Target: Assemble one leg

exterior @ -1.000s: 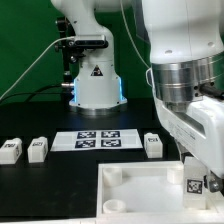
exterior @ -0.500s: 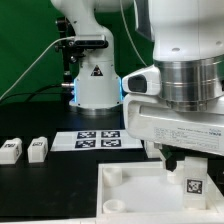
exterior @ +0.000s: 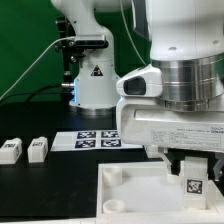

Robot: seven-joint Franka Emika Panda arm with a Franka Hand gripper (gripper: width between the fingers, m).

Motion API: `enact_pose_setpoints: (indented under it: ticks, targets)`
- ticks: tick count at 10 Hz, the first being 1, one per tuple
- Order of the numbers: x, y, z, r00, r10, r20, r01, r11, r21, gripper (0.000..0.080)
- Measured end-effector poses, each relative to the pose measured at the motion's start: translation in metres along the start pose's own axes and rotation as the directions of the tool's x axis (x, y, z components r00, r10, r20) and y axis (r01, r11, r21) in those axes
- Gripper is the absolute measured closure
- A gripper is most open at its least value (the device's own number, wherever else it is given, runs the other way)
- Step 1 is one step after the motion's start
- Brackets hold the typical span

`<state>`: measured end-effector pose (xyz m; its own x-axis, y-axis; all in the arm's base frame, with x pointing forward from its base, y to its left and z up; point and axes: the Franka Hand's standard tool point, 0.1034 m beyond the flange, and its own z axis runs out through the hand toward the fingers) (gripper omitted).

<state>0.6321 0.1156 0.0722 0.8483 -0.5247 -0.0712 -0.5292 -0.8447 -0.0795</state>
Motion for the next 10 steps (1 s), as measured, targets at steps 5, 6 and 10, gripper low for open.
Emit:
enact_pose_setpoints:
  ticks: [5, 6, 10]
  targets:
    - [0.0008, -0.0018, 0.0002, 0.855, 0.518, 0.007, -0.518, 0.855, 0.006, 0.0508]
    - [0.0007, -0.0026, 0.0003, 0.764, 0.646, 0.005, -0.646, 0.764, 0.006, 0.0508]
    - [0.0023, -0.0023, -0.001, 0.282, 0.959, 0.025, -0.959, 0.281, 0.014, 0.0506]
